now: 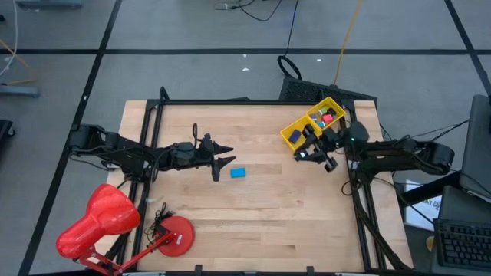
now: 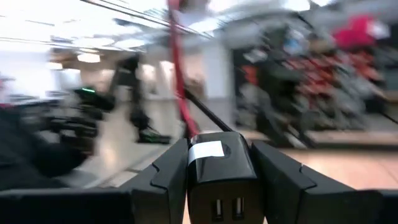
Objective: Pick & Place Office items
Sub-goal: Put the black charger adapter into the top yellow basket
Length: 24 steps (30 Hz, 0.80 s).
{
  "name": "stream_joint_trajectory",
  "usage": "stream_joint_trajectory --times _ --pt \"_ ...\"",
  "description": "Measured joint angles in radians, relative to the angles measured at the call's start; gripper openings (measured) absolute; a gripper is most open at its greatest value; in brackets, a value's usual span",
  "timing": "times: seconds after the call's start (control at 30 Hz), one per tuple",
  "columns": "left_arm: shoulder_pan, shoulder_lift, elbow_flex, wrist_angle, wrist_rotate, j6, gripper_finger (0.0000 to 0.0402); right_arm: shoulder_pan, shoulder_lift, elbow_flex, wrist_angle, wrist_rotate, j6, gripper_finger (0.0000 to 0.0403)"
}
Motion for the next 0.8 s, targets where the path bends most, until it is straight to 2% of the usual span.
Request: stream_joint_trajectory --times 0.1,0.2,0.3,0.4,0.47,0.67,0.8 --pt "0.0 0.0 0.0 0.0 0.0 -0.001 0.0177 -0.035 0.0 0.0 -0.204 0.101 -0.105 0.0138" --pt "0.0 0.0 0.0 -0.001 0.0 -0.006 0.0177 -0.08 0.001 0.0 -0.417 0.301 -0.208 0.0138" --pt "0.0 0.0 0.0 -0.001 0.0 -0.006 0.0177 -0.131 0.001 0.0 -0.536 0.517 -0.24 0.0138" --pt "0.0 0.0 0.0 -0.001 0.0 -0.006 0.0177 -0.179 0.001 0.0 -0.58 0.748 -0.242 0.0138" --pt "0.0 0.0 0.0 -0.001 0.0 -0.006 0.0177 -0.205 0.001 0.0 -0.588 0.862 -0.249 0.0138" --pt "0.0 0.0 0.0 -0.001 0.0 -0.005 0.0177 -0.237 -0.027 0.0 -0.597 1.035 -0.277 0.0138" --pt "0.0 0.0 0.0 -0.009 0.0 -0.009 0.0177 -0.237 -0.048 0.0 -0.676 1.186 -0.343 0.0138"
